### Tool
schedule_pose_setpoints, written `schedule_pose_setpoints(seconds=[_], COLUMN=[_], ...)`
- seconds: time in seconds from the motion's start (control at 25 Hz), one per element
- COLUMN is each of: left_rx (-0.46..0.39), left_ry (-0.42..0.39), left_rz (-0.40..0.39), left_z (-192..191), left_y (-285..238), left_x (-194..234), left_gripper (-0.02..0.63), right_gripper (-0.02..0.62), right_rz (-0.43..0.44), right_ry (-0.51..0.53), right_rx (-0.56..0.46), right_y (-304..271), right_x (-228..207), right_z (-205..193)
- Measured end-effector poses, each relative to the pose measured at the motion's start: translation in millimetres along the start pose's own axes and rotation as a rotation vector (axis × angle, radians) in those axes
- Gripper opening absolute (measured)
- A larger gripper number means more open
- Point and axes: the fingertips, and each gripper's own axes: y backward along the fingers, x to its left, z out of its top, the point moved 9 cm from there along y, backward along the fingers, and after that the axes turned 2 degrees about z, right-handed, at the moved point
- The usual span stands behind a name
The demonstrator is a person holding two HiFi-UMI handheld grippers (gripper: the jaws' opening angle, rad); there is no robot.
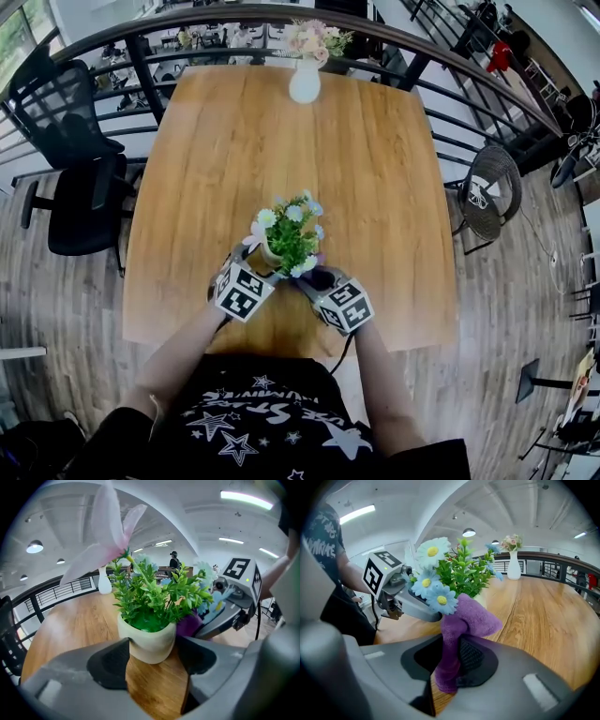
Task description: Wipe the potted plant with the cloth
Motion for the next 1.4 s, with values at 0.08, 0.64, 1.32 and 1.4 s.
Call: schedule_pose_setpoints(seconds=[0.08,0.64,1.32,1.4], left_rx=[0.005,-0.081,-0.048,-0.053], left_ry=[-0.028,-0.446,-0.787,-0.793], left_rz=[-0.027,-0.371,-0.761,-0.782], left_z=[-4,7,36,37], left_y=[1,17,-36,-42], left_x=[1,63,85,83], left_gripper=[0.334,0.486,0.486,0.486], right_gripper=[0.084,0.084,0.084,0.084], right_rz=[-0.015,-0.034,-0.029,-0.026], right_ry=[-0.011,-0.041,-0.053,-0.054], right_rx=[-0.004,0.033,0.085,0.084], right_y=[2,6,-1,-2], right_x=[0,-5,-5,-5], right_z=[-2,-3,-1,-1])
